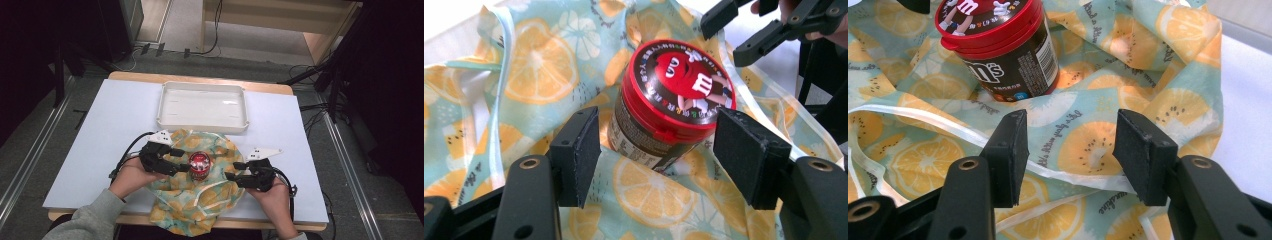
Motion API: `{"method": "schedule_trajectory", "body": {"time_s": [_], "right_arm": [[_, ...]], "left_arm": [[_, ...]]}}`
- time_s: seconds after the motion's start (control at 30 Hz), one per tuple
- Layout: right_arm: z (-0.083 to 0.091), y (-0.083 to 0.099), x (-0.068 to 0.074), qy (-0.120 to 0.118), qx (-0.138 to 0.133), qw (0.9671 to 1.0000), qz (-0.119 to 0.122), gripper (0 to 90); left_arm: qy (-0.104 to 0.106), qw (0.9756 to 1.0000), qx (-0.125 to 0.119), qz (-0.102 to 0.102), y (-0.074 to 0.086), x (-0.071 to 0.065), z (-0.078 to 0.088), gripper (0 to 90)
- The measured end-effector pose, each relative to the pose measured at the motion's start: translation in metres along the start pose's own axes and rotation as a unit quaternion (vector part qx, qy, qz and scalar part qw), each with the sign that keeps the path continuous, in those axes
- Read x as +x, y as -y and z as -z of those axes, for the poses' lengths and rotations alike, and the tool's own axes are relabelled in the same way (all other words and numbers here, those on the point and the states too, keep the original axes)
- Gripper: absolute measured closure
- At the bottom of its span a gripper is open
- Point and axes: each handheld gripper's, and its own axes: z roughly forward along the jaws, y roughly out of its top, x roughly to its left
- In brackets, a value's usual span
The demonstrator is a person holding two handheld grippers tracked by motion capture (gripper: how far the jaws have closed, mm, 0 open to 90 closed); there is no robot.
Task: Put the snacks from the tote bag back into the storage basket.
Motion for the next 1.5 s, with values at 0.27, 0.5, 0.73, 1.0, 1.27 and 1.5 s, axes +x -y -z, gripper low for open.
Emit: {"method": "schedule_trajectory", "body": {"time_s": [0.27, 0.5, 0.73, 1.0, 1.27, 1.5], "right_arm": [[-0.002, 0.0, -0.001, -0.002, 0.003, 1.0, 0.001, 47.9], [-0.003, 0.0, -0.001, -0.005, 0.004, 1.0, -0.001, 47.8], [-0.005, 0.001, 0.001, -0.007, 0.011, 0.9999, 0.002, 47.8], [-0.005, 0.001, 0.0, -0.008, 0.01, 0.9999, 0.0, 47.8], [-0.008, 0.002, 0.001, -0.01, 0.016, 0.9998, -0.001, 47.8], [-0.01, 0.001, 0.001, -0.012, 0.017, 0.9998, -0.002, 47.8]], "left_arm": [[0.012, 0.9999, -0.003, -0.003, 0.007, 0.002, -0.004, 34.9], [0.014, 0.9997, 0.007, -0.016, 0.008, 0.001, -0.01, 29.9], [0.016, 0.9996, 0.009, -0.021, 0.01, 0.003, -0.017, 25.3], [0.022, 0.9992, 0.003, -0.033, 0.01, 0.001, -0.026, 17.9], [0.018, 0.9988, 0.007, -0.044, 0.011, -0.002, -0.038, 13.9], [0.025, 0.9989, 0.008, -0.038, 0.012, -0.001, -0.048, 13.9]]}}
